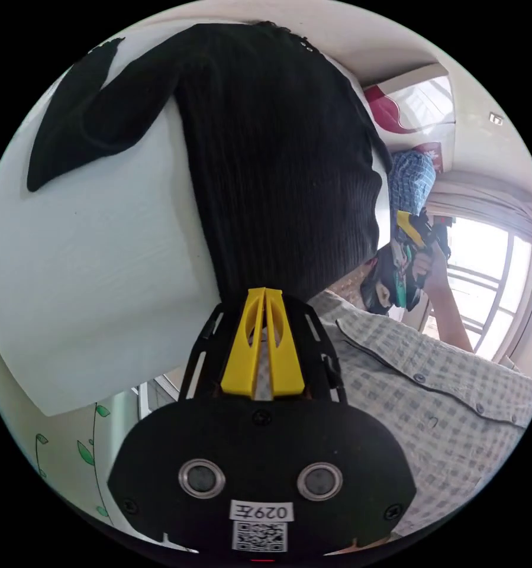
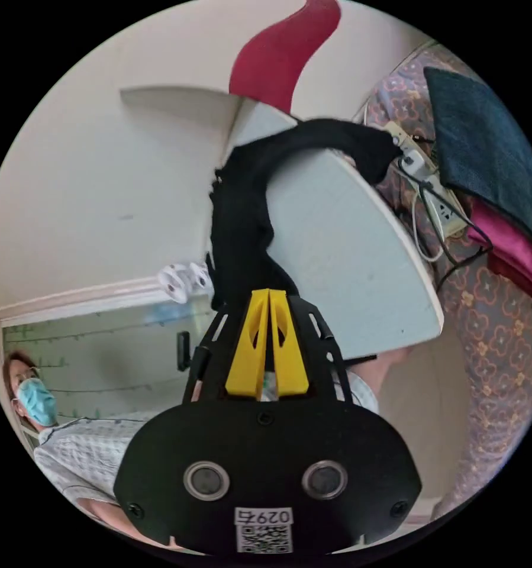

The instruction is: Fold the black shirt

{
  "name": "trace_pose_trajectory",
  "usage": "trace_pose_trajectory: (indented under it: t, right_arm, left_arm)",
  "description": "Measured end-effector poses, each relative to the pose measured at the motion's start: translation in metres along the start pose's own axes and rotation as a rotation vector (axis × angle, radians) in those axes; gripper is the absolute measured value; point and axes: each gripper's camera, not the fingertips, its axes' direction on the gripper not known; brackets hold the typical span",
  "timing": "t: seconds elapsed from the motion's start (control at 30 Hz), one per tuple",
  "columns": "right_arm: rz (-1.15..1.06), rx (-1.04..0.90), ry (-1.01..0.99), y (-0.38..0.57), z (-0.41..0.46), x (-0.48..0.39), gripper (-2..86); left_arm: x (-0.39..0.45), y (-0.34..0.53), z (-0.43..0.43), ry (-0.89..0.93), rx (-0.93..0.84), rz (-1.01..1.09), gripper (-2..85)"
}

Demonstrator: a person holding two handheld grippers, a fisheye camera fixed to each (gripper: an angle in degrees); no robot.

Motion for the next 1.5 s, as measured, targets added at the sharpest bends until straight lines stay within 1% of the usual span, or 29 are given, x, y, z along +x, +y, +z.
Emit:
trace_pose_trajectory:
  t: [0.03,0.07,0.1,0.13,0.17,0.23,0.3,0.33,0.4,0.47,0.5,0.57,0.63,0.7,0.73,0.77,0.8,0.87,0.9,0.97,1.0,1.03,1.07,1.1,1.17,1.23,1.27,1.4,1.5]
  right_arm:
    - [0.031,0.102,-0.09,-0.011,-0.022,0.014,0.8]
    - [0.062,0.162,-0.125,-0.024,-0.039,0.028,1.8]
    - [0.081,0.181,-0.123,-0.031,-0.045,0.035,2.6]
    - [0.132,0.205,-0.088,-0.045,-0.056,0.049,5.3]
    - [0.201,0.209,-0.036,-0.058,-0.063,0.065,9.0]
    - [0.314,0.181,0.004,-0.076,-0.066,0.09,12.1]
    - [0.406,0.135,-0.047,-0.087,-0.061,0.115,13.3]
    - [0.461,0.106,-0.114,-0.092,-0.054,0.129,13.4]
    - [0.516,0.111,-0.24,-0.095,-0.042,0.144,13.0]
    - [0.559,0.197,-0.404,-0.097,-0.029,0.153,10.7]
    - [0.573,0.226,-0.441,-0.097,-0.026,0.155,9.6]
    - [0.611,0.388,-0.606,-0.094,-0.017,0.155,4.8]
    - [0.623,0.499,-0.626,-0.091,-0.016,0.143,2.6]
    - [0.514,0.532,-0.593,-0.1,-0.019,0.116,1.6]
    - [0.393,0.532,-0.551,-0.109,-0.021,0.088,1.3]
    - [0.243,0.506,-0.504,-0.121,-0.02,0.052,1.1]
    - [0.157,0.48,-0.476,-0.127,-0.018,0.031,1.0]
    - [-0.235,0.322,-0.328,-0.143,0.002,-0.07,0.8]
    - [-0.342,0.27,-0.282,-0.142,0.012,-0.098,0.8]
    - [-0.748,-0.005,-0.077,-0.121,0.069,-0.201,0.9]
    - [-0.826,-0.086,-0.021,-0.112,0.088,-0.22,0.9]
    - [-0.942,-0.238,0.1,-0.092,0.127,-0.246,1.1]
    - [-1.005,-0.393,0.242,-0.073,0.169,-0.259,1.4]
    - [-1.02,-0.465,0.317,-0.064,0.19,-0.26,1.6]
    - [-0.999,-0.707,0.594,-0.034,0.261,-0.242,2.9]
    - [-0.904,-0.843,0.667,-0.022,0.293,-0.226,4.7]
    - [-0.83,-0.866,0.646,-0.017,0.303,-0.223,5.8]
    - [-0.683,-0.731,0.551,-0.02,0.306,-0.23,6.0]
    - [-0.61,-0.616,0.517,-0.03,0.31,-0.241,3.9]
  left_arm:
    - [0.002,-0.001,-0.01,0.011,0.029,-0.018,-1.0]
    - [0.006,-0.003,-0.019,0.018,0.057,-0.032,-1.0]
    - [0.008,-0.005,-0.023,0.018,0.069,-0.038,-1.0]
    - [0.012,-0.01,-0.029,0.008,0.086,-0.048,-1.0]
    - [0.015,-0.018,-0.033,-0.013,0.084,-0.059,-1.0]
    - [0.021,-0.031,-0.034,-0.041,0.047,-0.067,-1.0]
    - [0.028,-0.042,-0.033,-0.061,0.019,-0.057,-1.0]
    - [0.033,-0.048,-0.032,-0.073,0.005,-0.05,-1.0]
    - [0.039,-0.055,-0.027,-0.082,-0.022,-0.043,-1.0]
    - [0.044,-0.061,-0.02,-0.074,-0.056,-0.048,-1.0]
    - [0.045,-0.062,-0.018,-0.067,-0.062,-0.049,-1.0]
    - [0.049,-0.065,-0.012,-0.034,-0.08,-0.048,-1.0]
    - [0.05,-0.066,-0.009,-0.032,-0.102,-0.049,-1.0]
    - [0.048,-0.066,-0.008,-0.047,-0.118,-0.053,-1.0]
    - [0.047,-0.064,-0.009,-0.051,-0.122,-0.055,-1.0]
    - [0.044,-0.062,-0.012,-0.047,-0.119,-0.055,-1.0]
    - [0.043,-0.06,-0.014,-0.042,-0.116,-0.054,-1.0]
    - [0.034,-0.055,-0.021,-0.015,-0.102,-0.057,-1.0]
    - [0.031,-0.053,-0.023,-0.006,-0.097,-0.058,-1.0]
    - [0.018,-0.047,-0.032,0.042,-0.069,-0.066,-1.0]
    - [0.015,-0.045,-0.035,0.057,-0.058,-0.067,-1.0]
    - [0.008,-0.042,-0.04,0.09,-0.038,-0.069,-1.0]
    - [0.001,-0.038,-0.045,0.125,-0.021,-0.069,-1.0]
    - [-0.003,-0.036,-0.048,0.141,-0.015,-0.068,-1.0]
    - [-0.017,-0.026,-0.057,0.173,0.005,-0.07,-0.9]
    - [-0.024,-0.016,-0.066,0.163,0.02,-0.059,-0.9]
    - [-0.028,-0.009,-0.071,0.149,0.03,-0.046,-0.8]
    - [-0.034,0.005,-0.086,0.133,0.062,0.012,0.1]
    - [-0.028,0.002,-0.097,0.012,0.07,0.037,6.4]
